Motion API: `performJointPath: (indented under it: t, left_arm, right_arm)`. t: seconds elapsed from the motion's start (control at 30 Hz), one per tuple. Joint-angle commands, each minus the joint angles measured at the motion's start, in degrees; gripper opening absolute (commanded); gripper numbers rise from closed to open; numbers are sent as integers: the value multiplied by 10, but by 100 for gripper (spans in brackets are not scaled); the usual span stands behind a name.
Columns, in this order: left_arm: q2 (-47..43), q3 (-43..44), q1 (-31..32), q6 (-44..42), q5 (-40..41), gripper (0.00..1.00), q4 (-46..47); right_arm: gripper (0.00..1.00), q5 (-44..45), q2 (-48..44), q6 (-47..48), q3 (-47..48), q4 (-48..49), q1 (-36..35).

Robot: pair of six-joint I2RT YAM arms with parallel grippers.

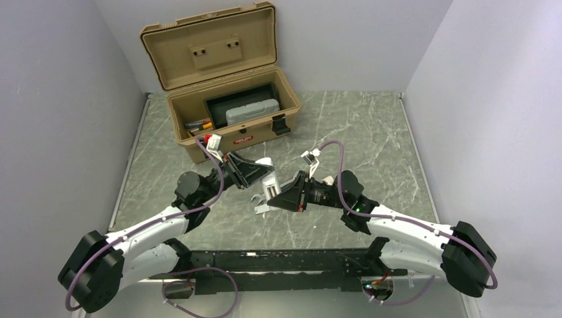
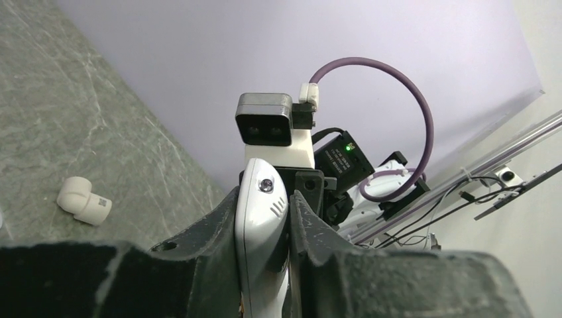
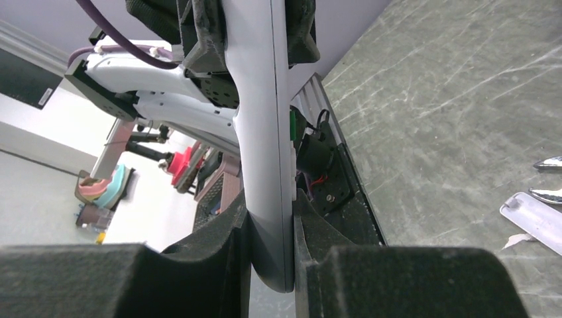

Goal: Load the batteries into the remote control

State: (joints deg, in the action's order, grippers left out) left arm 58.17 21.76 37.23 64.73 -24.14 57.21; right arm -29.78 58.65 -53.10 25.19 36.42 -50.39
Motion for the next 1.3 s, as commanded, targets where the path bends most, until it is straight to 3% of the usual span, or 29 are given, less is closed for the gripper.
performJointPath:
  t: [0.0, 0.07, 0.13, 0.23, 0.27, 0.37, 0.5, 0.6, 0.77, 0.87, 0.97, 1.07, 1.27]
  left_arm:
    - [3, 17, 3, -3, 1, 17, 33]
    - [6, 18, 3, -2, -4, 1, 30]
    - [11, 16, -1, 11, -11, 0, 32]
    - [26, -12, -30, 47, -21, 0, 88]
    - [32, -18, -40, 57, -28, 0, 101]
    - [39, -22, -66, 62, -60, 0, 79]
    - [1, -40, -100, 37, -71, 0, -14]
    - [-59, -49, -141, 2, -74, 0, -124]
    - [-200, -10, -224, -99, -23, 0, -463]
    - [-256, 26, -271, -150, -18, 0, -578]
    - [-274, 29, -315, -162, -51, 0, -611]
    - [-268, 17, -318, -151, -66, 0, -592]
    - [-250, 7, -323, -131, -87, 0, -544]
  right_arm:
    - [0, 6, -6, 4, 22, 40, -3]
    - [0, 11, -9, 11, 23, 30, -3]
    - [4, 27, -18, 29, 30, -9, -3]
    - [61, 81, -46, 71, 41, -88, -3]
    - [73, 105, -60, 92, 45, -122, -4]
    - [85, 193, -107, 147, 56, -210, -3]
    - [87, 253, -137, 204, 78, -297, -2]
    - [82, 232, -111, 223, 93, -342, -1]
    - [68, 167, -30, 202, 58, -293, 34]
    - [60, 161, 29, 216, 78, -303, 41]
    - [53, 161, 86, 222, 96, -302, 36]
    - [50, 154, 136, 211, 92, -276, 29]
    - [52, 196, 209, 227, 107, -261, -28]
